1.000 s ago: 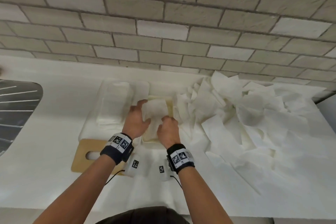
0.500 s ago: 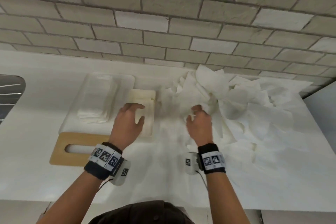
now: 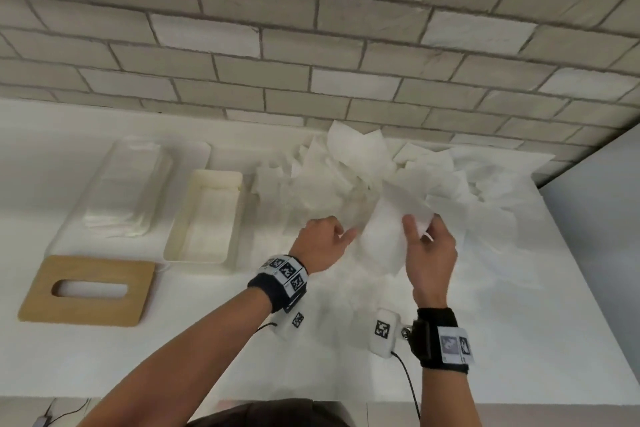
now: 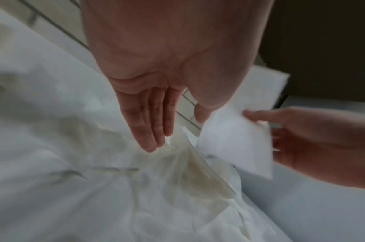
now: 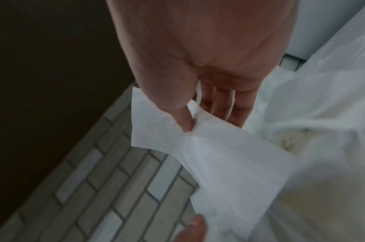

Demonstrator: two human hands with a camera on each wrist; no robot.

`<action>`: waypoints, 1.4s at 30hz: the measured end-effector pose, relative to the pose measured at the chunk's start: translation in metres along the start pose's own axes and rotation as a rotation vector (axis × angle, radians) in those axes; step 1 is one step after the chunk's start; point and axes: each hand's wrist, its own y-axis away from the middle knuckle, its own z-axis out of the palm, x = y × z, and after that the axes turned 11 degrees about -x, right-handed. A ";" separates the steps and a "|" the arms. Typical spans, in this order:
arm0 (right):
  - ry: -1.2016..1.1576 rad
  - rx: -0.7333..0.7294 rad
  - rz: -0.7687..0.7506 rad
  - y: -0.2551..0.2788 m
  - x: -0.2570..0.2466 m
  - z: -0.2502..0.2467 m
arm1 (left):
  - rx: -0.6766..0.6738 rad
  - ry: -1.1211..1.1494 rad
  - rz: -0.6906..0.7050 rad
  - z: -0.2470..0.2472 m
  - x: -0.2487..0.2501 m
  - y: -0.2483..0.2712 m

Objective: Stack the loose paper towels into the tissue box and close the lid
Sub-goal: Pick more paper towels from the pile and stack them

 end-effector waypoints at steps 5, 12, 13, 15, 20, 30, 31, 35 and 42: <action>-0.270 0.078 0.012 0.000 -0.009 -0.077 | -0.106 0.226 -0.145 0.035 0.057 -0.064; -0.061 -0.046 -0.002 0.003 0.009 -0.108 | 0.104 0.257 -0.121 0.037 0.074 -0.100; -0.012 -0.064 -0.009 0.004 0.011 -0.106 | 0.139 0.216 -0.065 0.030 0.074 -0.097; 0.039 -0.090 -0.031 0.004 0.012 -0.100 | 0.206 0.136 0.050 0.010 0.071 -0.081; -0.049 -0.129 -0.113 0.008 -0.012 -0.048 | 0.377 0.301 0.229 -0.055 0.030 -0.003; 0.159 -0.712 -0.240 0.031 -0.088 0.159 | 0.661 0.630 0.208 -0.202 -0.115 0.162; 0.171 -0.760 -0.268 0.035 -0.099 0.178 | 0.688 0.636 0.192 -0.215 -0.131 0.172; 0.044 -0.755 -0.284 0.047 -0.129 0.243 | 0.761 0.603 0.160 -0.253 -0.184 0.200; 0.390 -0.694 -0.031 0.045 -0.098 0.326 | 0.693 0.642 0.181 -0.280 -0.222 0.220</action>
